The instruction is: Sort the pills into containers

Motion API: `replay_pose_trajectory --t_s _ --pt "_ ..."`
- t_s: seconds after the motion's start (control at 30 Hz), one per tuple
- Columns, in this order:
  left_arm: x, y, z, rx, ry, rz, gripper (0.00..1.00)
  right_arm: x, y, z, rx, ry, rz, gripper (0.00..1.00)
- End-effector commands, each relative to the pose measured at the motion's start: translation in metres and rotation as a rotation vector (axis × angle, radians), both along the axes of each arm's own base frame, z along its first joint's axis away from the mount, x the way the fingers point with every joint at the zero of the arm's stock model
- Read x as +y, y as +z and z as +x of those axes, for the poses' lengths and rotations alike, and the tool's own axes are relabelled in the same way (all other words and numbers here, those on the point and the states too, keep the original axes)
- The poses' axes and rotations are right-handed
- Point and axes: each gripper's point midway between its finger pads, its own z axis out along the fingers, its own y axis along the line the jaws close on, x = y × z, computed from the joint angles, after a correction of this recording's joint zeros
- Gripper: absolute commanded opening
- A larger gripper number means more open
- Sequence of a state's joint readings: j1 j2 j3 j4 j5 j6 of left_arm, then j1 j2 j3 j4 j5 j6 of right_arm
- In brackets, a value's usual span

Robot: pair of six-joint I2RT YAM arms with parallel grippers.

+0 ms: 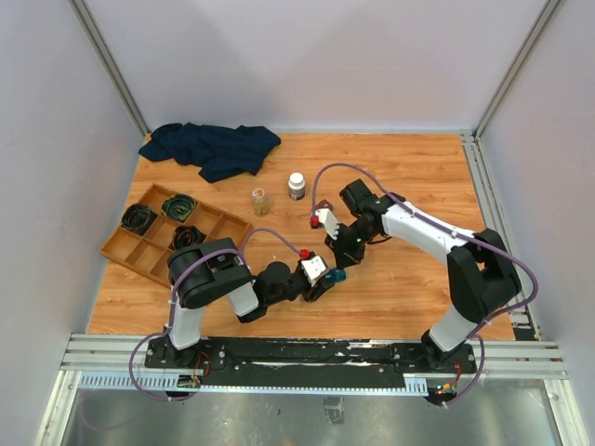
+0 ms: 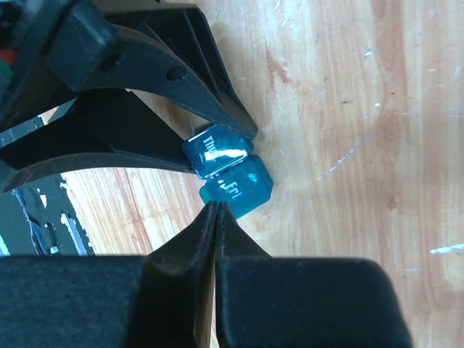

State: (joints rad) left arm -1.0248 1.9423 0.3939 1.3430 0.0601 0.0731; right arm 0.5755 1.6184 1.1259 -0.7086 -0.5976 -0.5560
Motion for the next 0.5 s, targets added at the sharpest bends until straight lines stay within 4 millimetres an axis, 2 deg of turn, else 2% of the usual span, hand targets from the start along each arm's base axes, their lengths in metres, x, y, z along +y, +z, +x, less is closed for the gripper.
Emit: replay_pose_trajectory --t_s 0.0,0.1,0.17,0.27,0.47 --pt "-0.002 -0.012 -0.002 0.018 0.001 0.032 0.06 -0.008 -0.042 -0.017 0.081 0.02 -0.122 0.01" --pt "-0.003 -0.014 -0.002 0.024 -0.002 0.035 0.06 -0.025 -0.076 -0.019 0.164 0.003 -0.295 0.01" --pt "-0.004 -0.016 -0.003 0.026 -0.004 0.038 0.06 -0.028 -0.08 -0.018 0.183 -0.005 -0.336 0.01" --pt "-0.002 -0.016 -0.003 0.025 -0.002 0.035 0.06 -0.026 -0.067 -0.01 0.145 -0.025 -0.296 0.01" --pt "-0.003 -0.013 -0.003 0.023 -0.006 0.028 0.07 -0.012 -0.02 -0.006 0.146 -0.043 -0.058 0.01"
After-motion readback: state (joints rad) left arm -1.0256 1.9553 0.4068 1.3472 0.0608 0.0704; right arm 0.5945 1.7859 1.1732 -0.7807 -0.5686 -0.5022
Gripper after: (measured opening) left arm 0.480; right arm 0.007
